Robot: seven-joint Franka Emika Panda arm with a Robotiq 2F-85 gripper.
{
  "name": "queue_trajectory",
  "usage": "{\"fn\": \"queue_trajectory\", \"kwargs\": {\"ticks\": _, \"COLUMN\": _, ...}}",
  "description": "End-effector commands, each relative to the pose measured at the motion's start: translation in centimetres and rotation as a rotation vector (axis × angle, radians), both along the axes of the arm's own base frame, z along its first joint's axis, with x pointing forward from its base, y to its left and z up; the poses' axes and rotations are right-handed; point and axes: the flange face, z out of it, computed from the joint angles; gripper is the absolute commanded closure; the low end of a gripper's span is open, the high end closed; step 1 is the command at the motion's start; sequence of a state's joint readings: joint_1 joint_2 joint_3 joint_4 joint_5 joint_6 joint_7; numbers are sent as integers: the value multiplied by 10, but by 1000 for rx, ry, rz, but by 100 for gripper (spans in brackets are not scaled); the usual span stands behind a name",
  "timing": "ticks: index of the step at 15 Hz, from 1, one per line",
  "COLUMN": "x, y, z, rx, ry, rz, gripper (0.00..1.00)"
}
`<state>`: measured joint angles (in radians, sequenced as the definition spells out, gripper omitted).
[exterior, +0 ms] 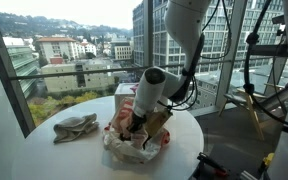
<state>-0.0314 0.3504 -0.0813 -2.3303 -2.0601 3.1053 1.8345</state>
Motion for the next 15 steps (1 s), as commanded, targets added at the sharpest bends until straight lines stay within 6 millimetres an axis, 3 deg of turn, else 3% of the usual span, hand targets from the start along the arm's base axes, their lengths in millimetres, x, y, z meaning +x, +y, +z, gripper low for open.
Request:
{"fn": "queue_trajectory", "kwargs": {"ticks": 1, "x": 19, "y": -6, "z": -36, "rx": 8, "ry": 20, "rz": -7, "gripper": 88}}
{"fn": "queue_trajectory", "kwargs": {"ticks": 2, "x": 20, "y": -7, "z": -41, "rx": 5, "ry": 27, "rz": -14, "gripper": 88}}
{"fn": "queue_trajectory", "kwargs": {"ticks": 3, "x": 19, "y": -10, "z": -41, "rx": -9, "ry": 29, "rz": -15, "gripper": 63}}
{"fn": "queue_trajectory", "kwargs": {"ticks": 4, "x": 16, "y": -11, "z": -33, "rx": -16, "ry": 20, "rz": -26, "gripper": 63}}
{"fn": "queue_trajectory", "kwargs": {"ticks": 7, "x": -2, "y": -14, "z": -6, "rx": -27, "ry": 4, "rz": -41, "gripper": 44}}
{"fn": "queue_trajectory", "kwargs": {"ticks": 12, "x": -32, "y": -26, "z": 58, "rx": 129, "ry": -4, "rz": 17, "gripper": 6}}
{"fn": "queue_trajectory", "kwargs": {"ticks": 13, "x": -37, "y": -29, "z": 73, "rx": 182, "ry": 2, "rz": 37, "gripper": 1}}
{"fn": "queue_trajectory", "kwargs": {"ticks": 15, "x": -44, "y": -37, "z": 101, "rx": 255, "ry": -12, "rz": 57, "gripper": 0}}
